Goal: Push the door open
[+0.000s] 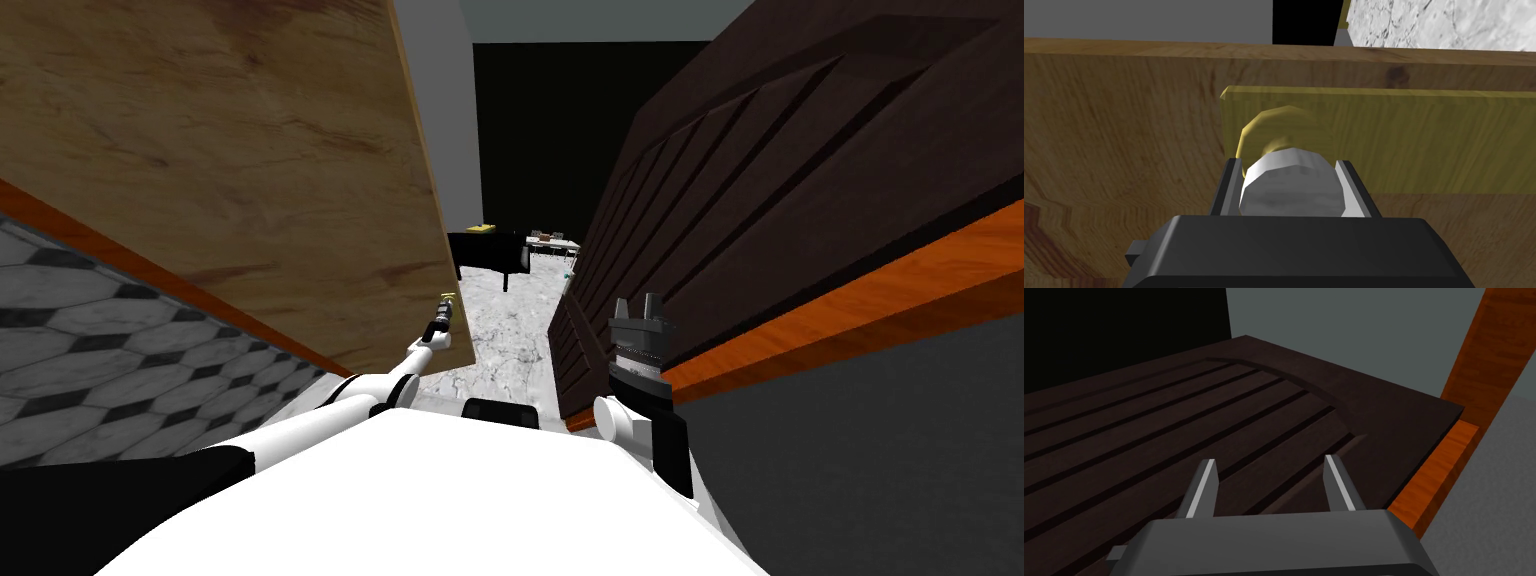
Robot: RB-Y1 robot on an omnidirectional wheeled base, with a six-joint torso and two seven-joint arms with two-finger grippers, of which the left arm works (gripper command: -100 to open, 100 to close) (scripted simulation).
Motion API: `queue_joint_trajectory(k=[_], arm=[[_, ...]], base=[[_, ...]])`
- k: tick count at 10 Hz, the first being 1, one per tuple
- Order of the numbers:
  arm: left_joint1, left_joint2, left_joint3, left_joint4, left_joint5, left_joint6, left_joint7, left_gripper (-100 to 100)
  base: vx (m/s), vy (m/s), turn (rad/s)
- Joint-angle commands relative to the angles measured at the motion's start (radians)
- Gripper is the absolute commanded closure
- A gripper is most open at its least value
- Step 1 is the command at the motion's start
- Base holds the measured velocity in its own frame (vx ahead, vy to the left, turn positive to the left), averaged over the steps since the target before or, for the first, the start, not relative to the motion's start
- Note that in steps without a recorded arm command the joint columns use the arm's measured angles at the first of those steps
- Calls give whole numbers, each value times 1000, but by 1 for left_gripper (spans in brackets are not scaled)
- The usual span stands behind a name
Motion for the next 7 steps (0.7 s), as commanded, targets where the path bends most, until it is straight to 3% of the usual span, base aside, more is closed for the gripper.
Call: queue_joint_trajectory(k=[1, 7], arm=[[7, 13, 26, -9, 7, 2, -11, 100], [13, 33, 76, 4, 22, -3, -26, 100]], base=[[177, -84, 79], [172, -73, 58]])
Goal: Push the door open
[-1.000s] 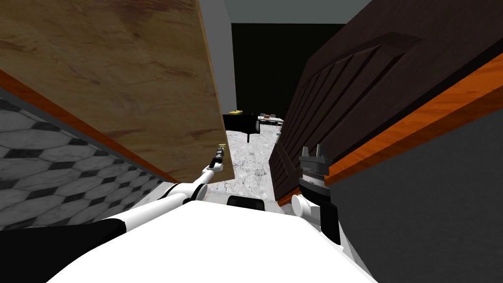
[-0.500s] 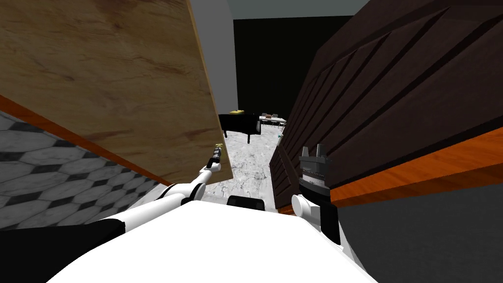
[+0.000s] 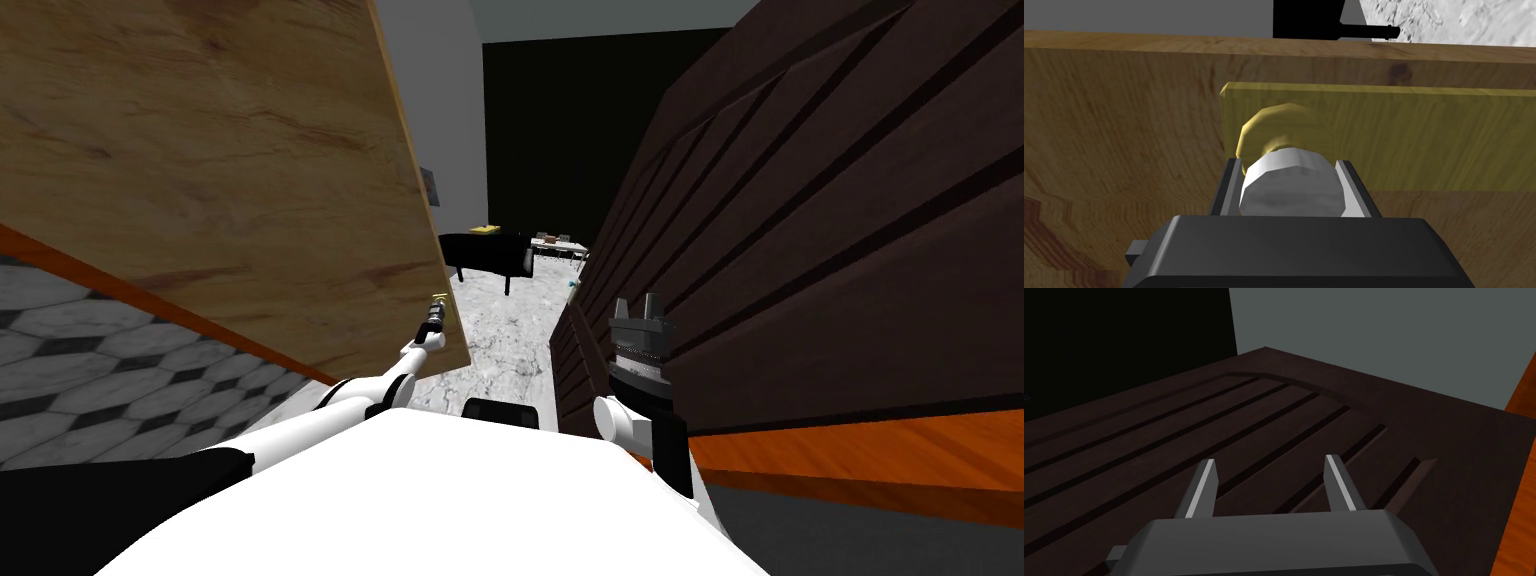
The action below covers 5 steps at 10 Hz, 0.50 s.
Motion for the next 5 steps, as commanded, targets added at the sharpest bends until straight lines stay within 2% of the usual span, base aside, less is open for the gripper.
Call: queue_joint_trajectory(k=[1, 2, 3, 4, 5], arm=[[-5, 18, 13, 13, 4, -7, 2, 100], [-4, 21, 21, 15, 7, -8, 0, 100], [-5, 13, 15, 19, 5, -7, -2, 100], [-8, 17, 32, 22, 11, -11, -12, 100], [-8, 17, 36, 23, 13, -12, -15, 100]], base=[[188, -68, 51], [174, -58, 55], [77, -20, 28], [143, -4, 56], [193, -23, 58]])
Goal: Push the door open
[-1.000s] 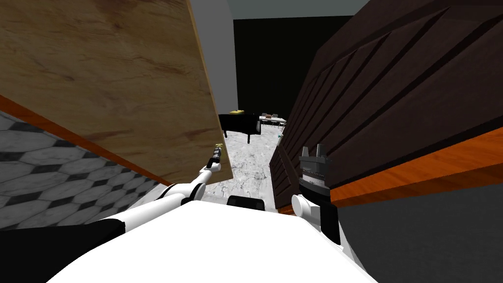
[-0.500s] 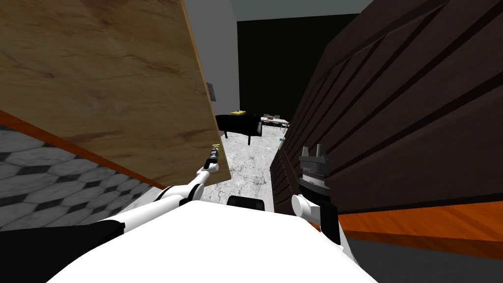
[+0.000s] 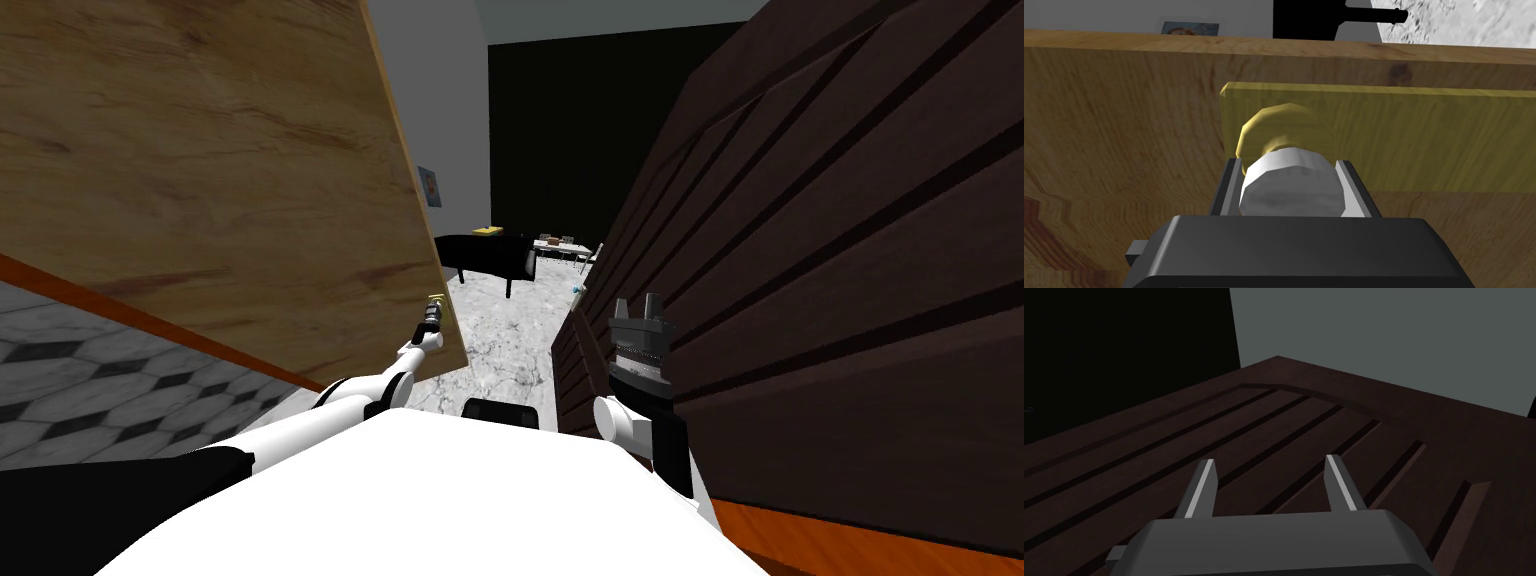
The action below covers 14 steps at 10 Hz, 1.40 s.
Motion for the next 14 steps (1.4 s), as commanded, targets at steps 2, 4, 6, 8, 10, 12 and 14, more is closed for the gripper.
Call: queue_joint_trajectory(k=[2, 4, 6, 8, 10, 12, 14], arm=[[-1, 3, 30, -7, 11, -2, -23, 100], [-2, 5, 50, -3, 19, -4, -39, 100], [-2, 5, 50, -3, 19, -4, -39, 100], [-3, 7, 76, 1, 29, -7, -58, 100], [-3, 8, 94, 4, 36, -9, -72, 100], [-4, 10, 110, 6, 43, -11, -84, 100], [10, 7, 126, -15, 50, 0, -95, 100]], base=[[219, -21, 83], [199, -25, 83], [91, -3, 20], [158, -21, 79], [169, -39, 73], [179, -28, 69], [108, -10, 30]])
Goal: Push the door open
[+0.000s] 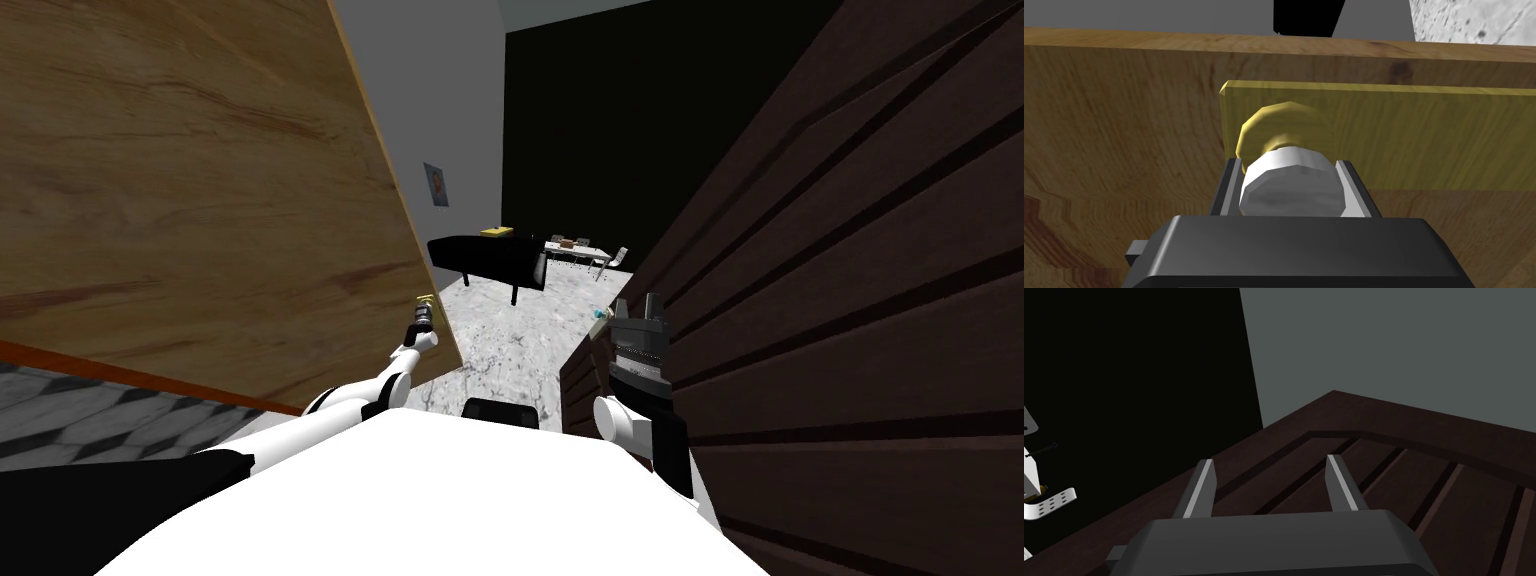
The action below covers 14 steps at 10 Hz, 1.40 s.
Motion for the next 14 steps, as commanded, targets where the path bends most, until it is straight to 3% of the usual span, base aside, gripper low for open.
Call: queue_joint_trajectory(k=[1, 10, 12, 14], arm=[[-13, 13, 4, 31, 3, -15, 2, 100], [6, 50, 109, 46, 50, -32, -52, 100], [11, 47, 112, 42, 51, -29, -54, 100], [15, 56, 139, 43, 64, -34, -69, 100]], base=[[149, -5, 38], [210, -3, 46], [141, 4, 34], [177, 20, 31]])
